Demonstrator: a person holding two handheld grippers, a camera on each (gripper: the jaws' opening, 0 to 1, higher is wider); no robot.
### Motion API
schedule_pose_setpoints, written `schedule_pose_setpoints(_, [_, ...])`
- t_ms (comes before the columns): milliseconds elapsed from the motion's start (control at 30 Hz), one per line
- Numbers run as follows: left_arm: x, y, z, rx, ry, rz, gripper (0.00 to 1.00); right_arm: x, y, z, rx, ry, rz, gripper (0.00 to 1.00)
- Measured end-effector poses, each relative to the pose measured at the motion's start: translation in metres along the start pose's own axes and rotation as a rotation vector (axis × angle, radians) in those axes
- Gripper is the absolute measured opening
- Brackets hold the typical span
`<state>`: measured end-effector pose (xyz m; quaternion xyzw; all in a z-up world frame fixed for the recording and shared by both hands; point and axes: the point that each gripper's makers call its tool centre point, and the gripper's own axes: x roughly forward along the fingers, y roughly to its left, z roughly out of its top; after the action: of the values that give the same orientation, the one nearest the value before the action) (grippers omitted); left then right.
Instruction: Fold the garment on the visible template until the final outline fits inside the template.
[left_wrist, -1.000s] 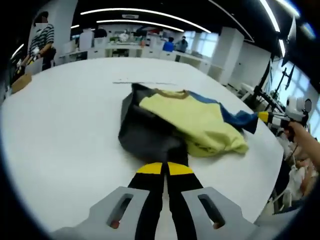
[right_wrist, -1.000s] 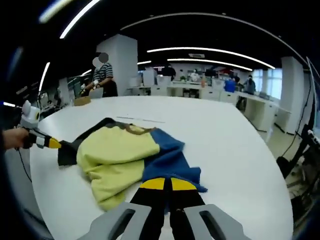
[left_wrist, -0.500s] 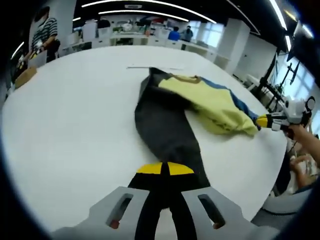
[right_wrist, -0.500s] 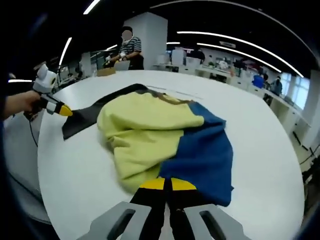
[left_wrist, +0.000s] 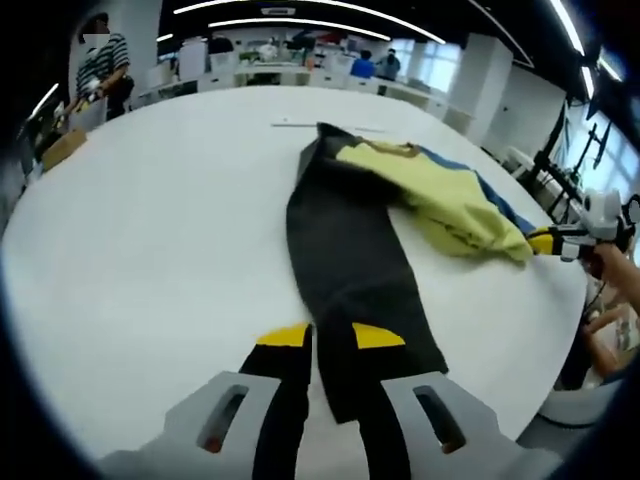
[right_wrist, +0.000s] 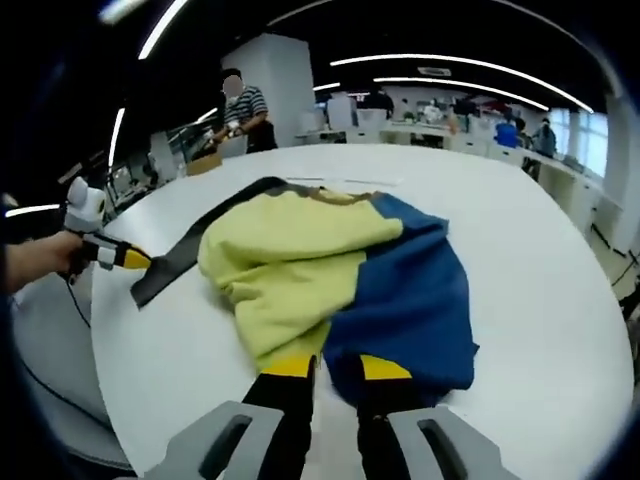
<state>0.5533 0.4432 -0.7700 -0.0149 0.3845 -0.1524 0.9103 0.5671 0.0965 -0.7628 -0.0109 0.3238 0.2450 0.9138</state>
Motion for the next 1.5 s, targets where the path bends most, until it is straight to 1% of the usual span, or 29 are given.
schedule_pose_setpoints(100, [-0.006,0.000,0.001,-0.007,-0.011,0.014,0.24,-0.008,-0.004,0.005,0.024,-0.014,-0.002,0.20])
schedule_pose_setpoints(233, [-0.014,-0.003,0.000,-0.012,-0.023,0.026,0.31,-0.018,-0.011,0.012,0.045,-0.036,-0.009,0.24])
schedule_pose_setpoints(333, [-0.018,-0.006,-0.002,-0.008,-0.025,0.028,0.33,-0.024,-0.018,0.018,0.058,-0.055,-0.022,0.26])
schedule_pose_setpoints(533, [-0.022,-0.009,-0.008,-0.003,-0.017,0.032,0.34,-0.029,-0.039,0.023,0.067,-0.063,-0.065,0.26])
schedule_pose_setpoints(700, [-0.021,-0.010,-0.015,-0.001,0.004,0.034,0.32,-0.032,-0.056,0.024,0.073,-0.057,-0.104,0.24])
schedule_pose_setpoints(800, [-0.022,-0.012,-0.017,0.002,-0.002,0.035,0.32,-0.031,-0.065,0.022,0.070,-0.049,-0.123,0.23])
schedule_pose_setpoints(867, [-0.021,-0.013,-0.020,0.004,0.011,0.035,0.32,-0.030,-0.072,0.020,0.078,-0.041,-0.131,0.22])
schedule_pose_setpoints(1000, [-0.022,-0.016,-0.025,0.010,0.018,0.037,0.31,-0.026,-0.086,0.013,0.096,-0.020,-0.154,0.18])
schedule_pose_setpoints(1233, [-0.024,-0.020,-0.030,0.037,0.028,0.041,0.29,-0.021,-0.097,0.006,0.093,0.013,-0.180,0.14])
schedule_pose_setpoints(1367, [-0.022,-0.023,-0.033,0.069,0.034,0.044,0.28,-0.015,-0.102,0.004,0.079,0.031,-0.177,0.11])
schedule_pose_setpoints(1500, [-0.021,-0.024,-0.034,0.074,0.036,0.047,0.26,-0.007,-0.101,0.002,0.063,0.049,-0.161,0.09])
